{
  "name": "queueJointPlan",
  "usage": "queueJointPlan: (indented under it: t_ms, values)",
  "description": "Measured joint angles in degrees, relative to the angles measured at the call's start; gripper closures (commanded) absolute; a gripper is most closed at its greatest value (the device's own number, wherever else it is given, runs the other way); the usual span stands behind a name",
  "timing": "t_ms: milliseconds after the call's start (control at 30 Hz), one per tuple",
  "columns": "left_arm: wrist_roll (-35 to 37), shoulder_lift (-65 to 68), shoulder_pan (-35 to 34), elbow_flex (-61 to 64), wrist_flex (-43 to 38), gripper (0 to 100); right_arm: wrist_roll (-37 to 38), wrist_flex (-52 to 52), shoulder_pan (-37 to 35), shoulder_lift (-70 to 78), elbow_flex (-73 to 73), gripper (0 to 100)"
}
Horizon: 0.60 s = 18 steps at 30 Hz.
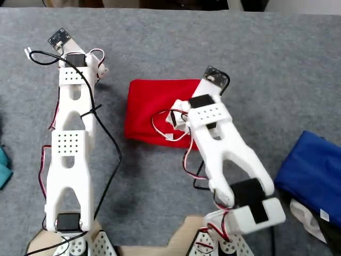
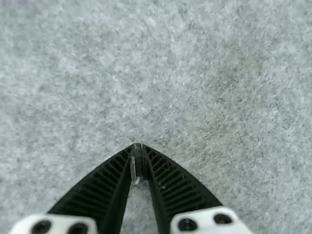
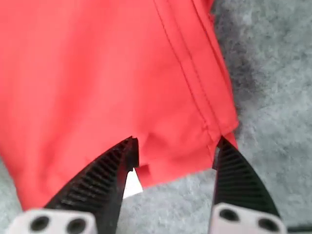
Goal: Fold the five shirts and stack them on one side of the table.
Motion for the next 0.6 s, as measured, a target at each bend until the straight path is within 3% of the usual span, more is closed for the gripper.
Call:
queueJointPlan:
  t_ms: [267, 333, 433, 600]
  values:
    - [0.0, 0.0, 0.0, 0.0, -0.3, 98, 0.0, -9.9, 2.9, 8.4, 0.0, 75.1]
    - [0.0, 0.0, 0.0, 0.0, -0.3, 98, 0.4, -11.4, 3.3, 9.9, 0.0, 80.2]
    - [0.0, 0.0, 0.0, 0.0, -0.3, 98, 0.4, -11.9, 3.9, 10.8, -0.1, 95.6]
    - [0.0, 0.0, 0.0, 0.0, -0.3, 98, 2.6, -12.4, 4.7, 11.3, 0.0, 98.4]
